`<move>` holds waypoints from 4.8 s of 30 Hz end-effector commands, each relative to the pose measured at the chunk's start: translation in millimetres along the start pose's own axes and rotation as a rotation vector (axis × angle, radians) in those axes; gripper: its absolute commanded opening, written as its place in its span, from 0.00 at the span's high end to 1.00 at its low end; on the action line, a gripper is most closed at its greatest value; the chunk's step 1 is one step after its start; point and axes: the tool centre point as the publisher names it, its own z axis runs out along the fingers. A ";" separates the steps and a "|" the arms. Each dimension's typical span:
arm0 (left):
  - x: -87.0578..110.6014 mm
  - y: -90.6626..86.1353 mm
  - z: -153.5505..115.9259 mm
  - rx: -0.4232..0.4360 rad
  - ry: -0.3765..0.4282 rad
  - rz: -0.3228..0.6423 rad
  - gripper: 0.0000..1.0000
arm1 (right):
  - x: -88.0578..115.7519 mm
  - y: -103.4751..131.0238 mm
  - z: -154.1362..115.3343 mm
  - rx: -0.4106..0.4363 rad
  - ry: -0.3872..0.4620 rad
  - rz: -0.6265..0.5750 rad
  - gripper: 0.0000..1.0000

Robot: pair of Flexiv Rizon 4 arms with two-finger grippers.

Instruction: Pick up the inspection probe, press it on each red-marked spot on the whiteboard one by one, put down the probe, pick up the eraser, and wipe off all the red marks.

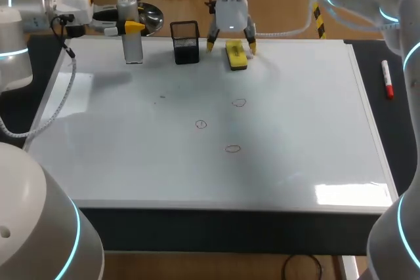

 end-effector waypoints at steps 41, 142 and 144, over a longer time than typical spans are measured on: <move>0.2 -1.0 0.1 0.000 0.000 0.001 1.00 | 55.9 31.7 -73.5 0.156 0.052 -0.012 1.00; 148.5 -10.0 129.9 0.067 0.391 0.023 1.00 | 196.3 68.6 -52.9 0.169 -0.026 0.358 1.00; 155.4 -8.3 135.6 0.060 0.402 0.028 1.00 | 196.3 68.6 -52.9 0.169 -0.026 0.358 1.00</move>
